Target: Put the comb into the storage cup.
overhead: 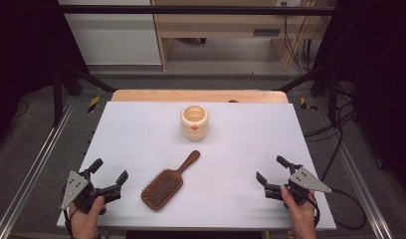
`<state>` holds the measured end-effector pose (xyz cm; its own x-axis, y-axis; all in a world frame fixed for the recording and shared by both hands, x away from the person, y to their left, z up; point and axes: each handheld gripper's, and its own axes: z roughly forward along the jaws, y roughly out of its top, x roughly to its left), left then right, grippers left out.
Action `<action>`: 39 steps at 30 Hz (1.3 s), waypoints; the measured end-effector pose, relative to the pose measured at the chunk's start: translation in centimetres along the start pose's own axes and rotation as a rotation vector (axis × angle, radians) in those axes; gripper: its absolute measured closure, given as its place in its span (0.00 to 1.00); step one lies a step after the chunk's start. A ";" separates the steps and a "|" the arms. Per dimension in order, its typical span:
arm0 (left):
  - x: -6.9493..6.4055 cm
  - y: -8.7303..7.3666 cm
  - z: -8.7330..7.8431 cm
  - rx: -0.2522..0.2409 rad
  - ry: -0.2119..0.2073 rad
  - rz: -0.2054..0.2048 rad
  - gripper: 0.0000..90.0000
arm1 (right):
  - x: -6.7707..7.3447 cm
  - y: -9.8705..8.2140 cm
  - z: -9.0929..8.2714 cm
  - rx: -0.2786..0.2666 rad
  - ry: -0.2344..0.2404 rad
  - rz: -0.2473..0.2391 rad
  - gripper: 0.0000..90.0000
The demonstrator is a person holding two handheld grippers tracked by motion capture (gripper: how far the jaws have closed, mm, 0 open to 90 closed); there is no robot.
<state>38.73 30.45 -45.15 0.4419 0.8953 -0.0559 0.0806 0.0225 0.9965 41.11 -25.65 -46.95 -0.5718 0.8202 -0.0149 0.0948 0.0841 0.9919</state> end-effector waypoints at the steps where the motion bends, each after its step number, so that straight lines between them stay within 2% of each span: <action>1: -0.1 0.0 0.1 0.005 -0.005 0.000 0.02 | 0.0 0.0 0.0 0.000 -0.001 0.001 0.08; 8: -1.0 0.1 0.4 0.019 -0.020 0.010 0.02 | 0.0 0.0 0.0 0.006 -0.009 -0.005 0.08; 16: -3.0 -0.1 1.1 0.062 -0.062 0.028 0.06 | 0.0 0.0 0.0 0.015 -0.017 -0.007 0.09; 19: -3.4 -0.1 1.2 0.083 -0.072 0.030 0.13 | 0.0 0.0 0.0 0.017 -0.019 -0.011 0.09; 22: -3.6 -0.1 1.3 0.095 -0.080 0.025 0.24 | 0.0 0.0 0.0 0.018 -0.021 -0.012 0.09; 26: -3.9 -0.1 1.1 0.120 -0.094 0.005 0.44 | 0.0 0.0 0.0 0.020 -0.025 -0.017 0.09; 27: -3.9 -0.1 1.1 0.120 -0.094 0.005 0.50 | 0.0 0.0 0.0 0.020 -0.025 -0.017 0.09; 28: -4.0 -0.1 1.1 0.129 -0.102 0.004 0.50 | 0.0 0.0 0.0 0.020 -0.026 -0.018 0.09; 30: -4.4 -0.2 1.1 0.147 -0.107 0.012 0.61 | 0.1 -0.1 0.0 0.023 -0.028 -0.022 0.09; 39: -5.1 -0.2 0.9 0.186 -0.166 0.015 0.86 | 0.1 -0.1 0.1 0.029 -0.030 -0.028 0.09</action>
<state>37.23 25.48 -45.09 0.5837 0.8093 -0.0664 0.2295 -0.0859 0.9695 41.09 -25.48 -47.04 -0.5501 0.8338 -0.0464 0.1029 0.1228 0.9871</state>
